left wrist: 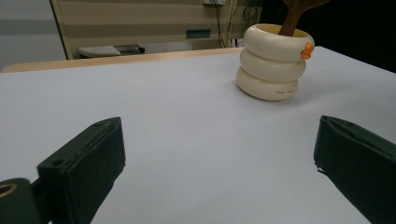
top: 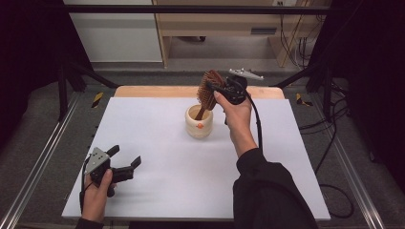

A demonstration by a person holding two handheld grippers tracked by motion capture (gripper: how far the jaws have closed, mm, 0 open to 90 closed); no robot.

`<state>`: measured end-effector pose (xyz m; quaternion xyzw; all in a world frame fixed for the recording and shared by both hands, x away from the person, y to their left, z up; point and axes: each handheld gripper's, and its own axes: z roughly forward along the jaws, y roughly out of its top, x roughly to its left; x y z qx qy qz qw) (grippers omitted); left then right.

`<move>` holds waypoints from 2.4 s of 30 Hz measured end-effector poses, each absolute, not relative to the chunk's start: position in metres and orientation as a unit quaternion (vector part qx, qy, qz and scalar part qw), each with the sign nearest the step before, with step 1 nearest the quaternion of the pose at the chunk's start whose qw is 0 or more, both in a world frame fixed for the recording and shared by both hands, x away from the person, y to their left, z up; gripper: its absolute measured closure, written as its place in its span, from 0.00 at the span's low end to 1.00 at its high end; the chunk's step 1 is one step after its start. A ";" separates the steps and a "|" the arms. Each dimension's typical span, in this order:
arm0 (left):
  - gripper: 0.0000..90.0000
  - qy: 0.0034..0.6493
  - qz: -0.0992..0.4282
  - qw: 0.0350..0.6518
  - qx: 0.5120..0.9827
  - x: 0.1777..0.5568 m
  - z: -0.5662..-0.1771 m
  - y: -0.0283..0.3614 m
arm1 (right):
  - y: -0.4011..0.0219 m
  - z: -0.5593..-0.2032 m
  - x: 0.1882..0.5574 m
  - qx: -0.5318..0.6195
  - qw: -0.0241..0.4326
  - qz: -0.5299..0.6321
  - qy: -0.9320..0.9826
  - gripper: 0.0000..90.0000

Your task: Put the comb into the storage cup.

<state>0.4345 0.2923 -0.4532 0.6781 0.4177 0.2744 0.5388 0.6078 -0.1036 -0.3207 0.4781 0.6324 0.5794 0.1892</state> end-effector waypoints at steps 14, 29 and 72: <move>0.02 0.418 0.274 0.539 0.678 0.434 -0.453 0.292 | -0.101 -0.328 0.608 0.481 0.184 0.575 0.636 0.58; 0.02 0.417 0.274 0.539 0.678 0.434 -0.453 0.292 | -0.101 -0.337 0.609 0.486 0.179 0.572 0.636 0.58; 0.02 0.417 0.275 0.540 0.678 0.434 -0.453 0.293 | -0.094 -0.344 0.611 0.493 0.175 0.566 0.637 0.57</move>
